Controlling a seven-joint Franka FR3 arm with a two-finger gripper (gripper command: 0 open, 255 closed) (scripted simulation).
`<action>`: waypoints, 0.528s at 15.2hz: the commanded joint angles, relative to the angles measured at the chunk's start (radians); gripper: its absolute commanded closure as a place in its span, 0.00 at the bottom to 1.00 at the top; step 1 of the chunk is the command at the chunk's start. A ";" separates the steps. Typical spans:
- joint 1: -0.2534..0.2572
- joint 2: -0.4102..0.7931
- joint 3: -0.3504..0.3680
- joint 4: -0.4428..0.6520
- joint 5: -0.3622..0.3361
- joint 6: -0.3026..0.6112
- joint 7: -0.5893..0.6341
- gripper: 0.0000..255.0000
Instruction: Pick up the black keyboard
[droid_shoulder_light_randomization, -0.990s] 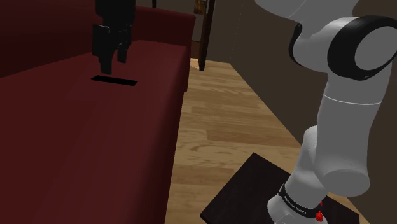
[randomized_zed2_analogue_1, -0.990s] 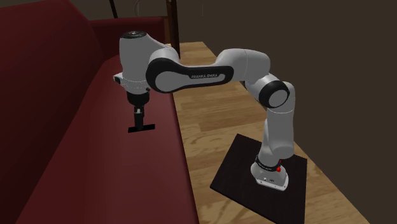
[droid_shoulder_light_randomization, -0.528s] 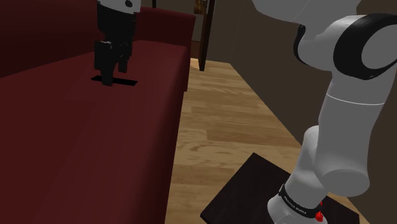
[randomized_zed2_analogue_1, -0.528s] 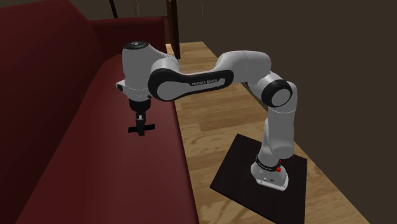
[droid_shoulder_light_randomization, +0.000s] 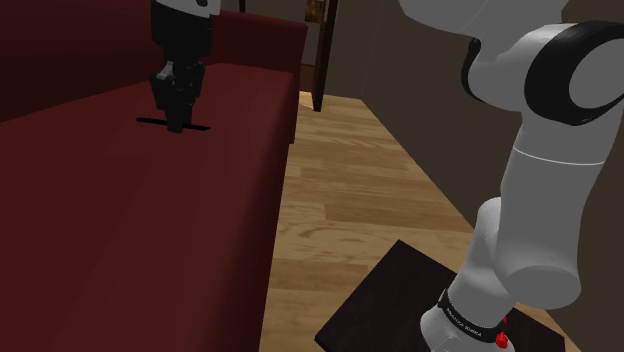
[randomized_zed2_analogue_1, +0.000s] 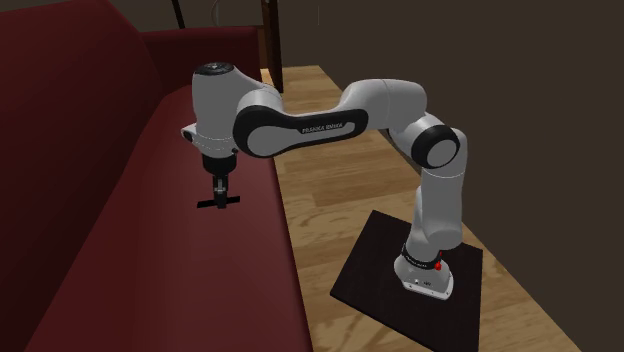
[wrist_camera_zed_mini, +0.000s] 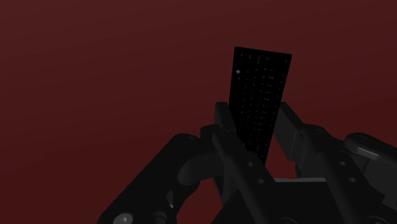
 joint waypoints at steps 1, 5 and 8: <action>-0.002 0.006 -0.003 -0.005 -0.002 0.001 0.000 1.00; 0.003 0.016 -0.001 0.049 -0.006 -0.044 0.001 1.00; 0.011 0.037 0.001 0.120 -0.013 -0.095 0.002 1.00</action>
